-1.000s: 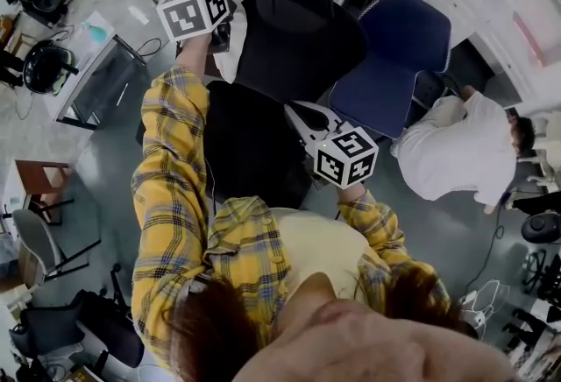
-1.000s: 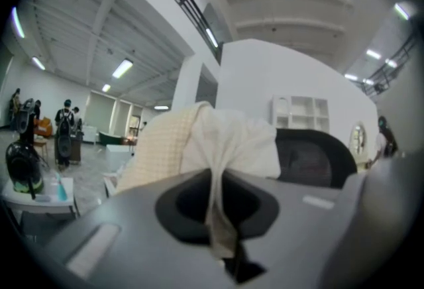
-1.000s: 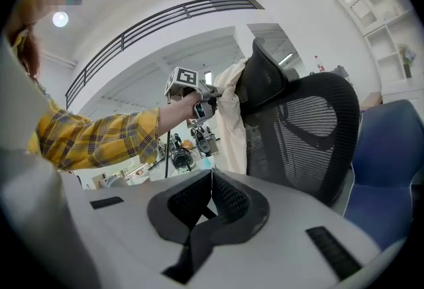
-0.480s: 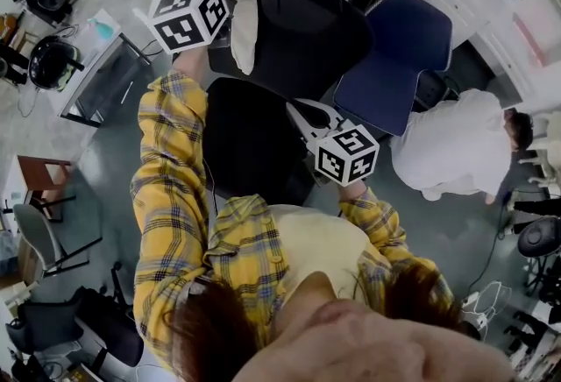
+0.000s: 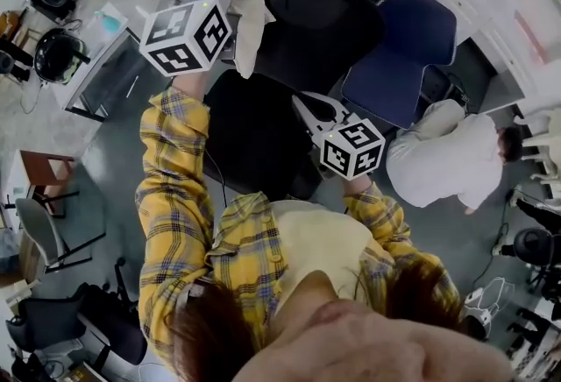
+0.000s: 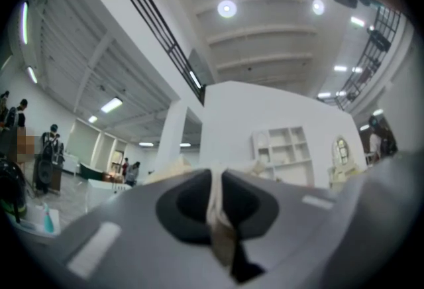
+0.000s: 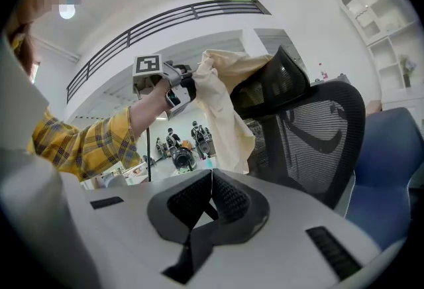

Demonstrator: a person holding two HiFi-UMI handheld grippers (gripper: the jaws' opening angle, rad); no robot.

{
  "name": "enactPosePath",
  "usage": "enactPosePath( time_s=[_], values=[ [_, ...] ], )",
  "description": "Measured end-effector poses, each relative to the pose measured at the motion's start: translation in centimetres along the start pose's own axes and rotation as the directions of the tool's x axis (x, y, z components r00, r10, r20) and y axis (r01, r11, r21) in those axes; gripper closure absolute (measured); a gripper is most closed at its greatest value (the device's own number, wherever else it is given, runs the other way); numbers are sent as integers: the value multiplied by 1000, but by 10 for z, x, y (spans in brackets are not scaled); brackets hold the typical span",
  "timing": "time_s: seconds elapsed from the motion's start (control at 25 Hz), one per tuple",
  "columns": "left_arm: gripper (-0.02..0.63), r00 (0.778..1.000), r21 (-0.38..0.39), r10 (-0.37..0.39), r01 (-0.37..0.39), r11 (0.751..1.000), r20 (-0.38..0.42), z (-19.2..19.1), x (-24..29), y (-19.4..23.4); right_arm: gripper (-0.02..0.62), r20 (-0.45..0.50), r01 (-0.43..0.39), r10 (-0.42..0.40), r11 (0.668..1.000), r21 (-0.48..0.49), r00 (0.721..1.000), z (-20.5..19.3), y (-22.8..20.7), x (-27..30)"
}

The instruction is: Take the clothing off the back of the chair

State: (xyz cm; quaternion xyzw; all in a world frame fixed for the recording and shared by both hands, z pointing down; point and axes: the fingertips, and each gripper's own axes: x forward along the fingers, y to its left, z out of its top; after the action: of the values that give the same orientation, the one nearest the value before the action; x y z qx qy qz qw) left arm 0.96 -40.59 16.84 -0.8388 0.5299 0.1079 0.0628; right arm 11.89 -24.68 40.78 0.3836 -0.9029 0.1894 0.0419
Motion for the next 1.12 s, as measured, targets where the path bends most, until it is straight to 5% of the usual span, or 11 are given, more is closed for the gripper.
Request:
enactPosePath(
  time_s=[0.52, 1.12],
  values=[
    [591, 996, -19, -50, 51, 999, 71, 16, -117, 7, 581, 51, 65, -63, 997, -31, 997, 2, 42, -1],
    [591, 998, -124, -37, 31, 992, -52, -36, -250, 18, 581, 79, 93, -91, 995, -21, 993, -5, 84, 7]
  ],
)
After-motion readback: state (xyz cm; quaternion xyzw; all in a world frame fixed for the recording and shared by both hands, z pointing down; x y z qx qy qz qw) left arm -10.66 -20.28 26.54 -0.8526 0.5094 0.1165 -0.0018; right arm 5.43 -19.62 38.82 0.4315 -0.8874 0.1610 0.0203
